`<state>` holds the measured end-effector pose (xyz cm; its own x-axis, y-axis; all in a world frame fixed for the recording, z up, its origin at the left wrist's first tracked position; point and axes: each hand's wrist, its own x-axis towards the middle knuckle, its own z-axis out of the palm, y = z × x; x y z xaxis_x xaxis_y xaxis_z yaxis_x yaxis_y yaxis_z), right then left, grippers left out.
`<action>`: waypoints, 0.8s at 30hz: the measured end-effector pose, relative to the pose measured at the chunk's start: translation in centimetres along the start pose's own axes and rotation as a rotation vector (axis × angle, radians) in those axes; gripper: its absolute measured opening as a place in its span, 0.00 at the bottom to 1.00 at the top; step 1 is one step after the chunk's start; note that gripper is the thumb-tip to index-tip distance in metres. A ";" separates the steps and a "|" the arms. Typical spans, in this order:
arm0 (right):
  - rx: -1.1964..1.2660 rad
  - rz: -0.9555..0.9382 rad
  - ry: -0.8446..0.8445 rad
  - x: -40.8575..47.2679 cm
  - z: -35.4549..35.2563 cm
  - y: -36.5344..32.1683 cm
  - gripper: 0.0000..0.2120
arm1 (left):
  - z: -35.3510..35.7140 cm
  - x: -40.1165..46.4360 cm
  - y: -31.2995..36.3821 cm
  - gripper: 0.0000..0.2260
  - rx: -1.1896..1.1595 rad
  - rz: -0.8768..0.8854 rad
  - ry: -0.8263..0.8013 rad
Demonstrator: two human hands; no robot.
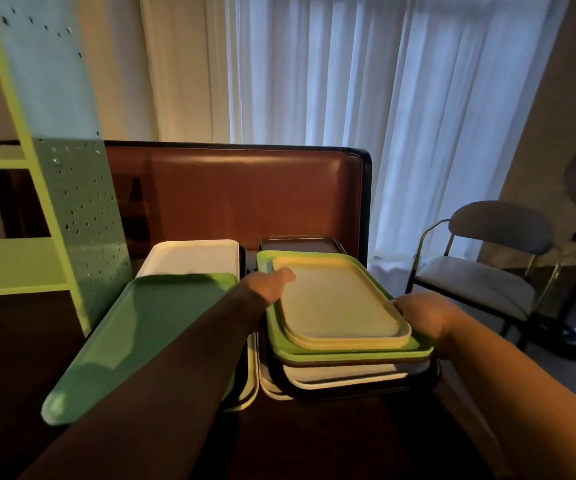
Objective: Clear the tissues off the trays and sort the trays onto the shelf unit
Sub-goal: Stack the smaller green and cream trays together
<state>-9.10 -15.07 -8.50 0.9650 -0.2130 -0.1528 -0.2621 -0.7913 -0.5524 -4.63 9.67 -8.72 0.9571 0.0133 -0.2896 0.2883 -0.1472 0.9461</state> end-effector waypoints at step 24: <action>-0.226 0.055 -0.071 6.5 0.4 2.1 0.10 | 2.3 1.8 0.2 0.27 0.458 -0.038 0.021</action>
<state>-3.38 -17.88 -11.03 0.9444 -0.2249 -0.2398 -0.2995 -0.8893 -0.3455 -2.94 7.38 -9.37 0.9478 0.0461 -0.3155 0.2847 -0.5679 0.7723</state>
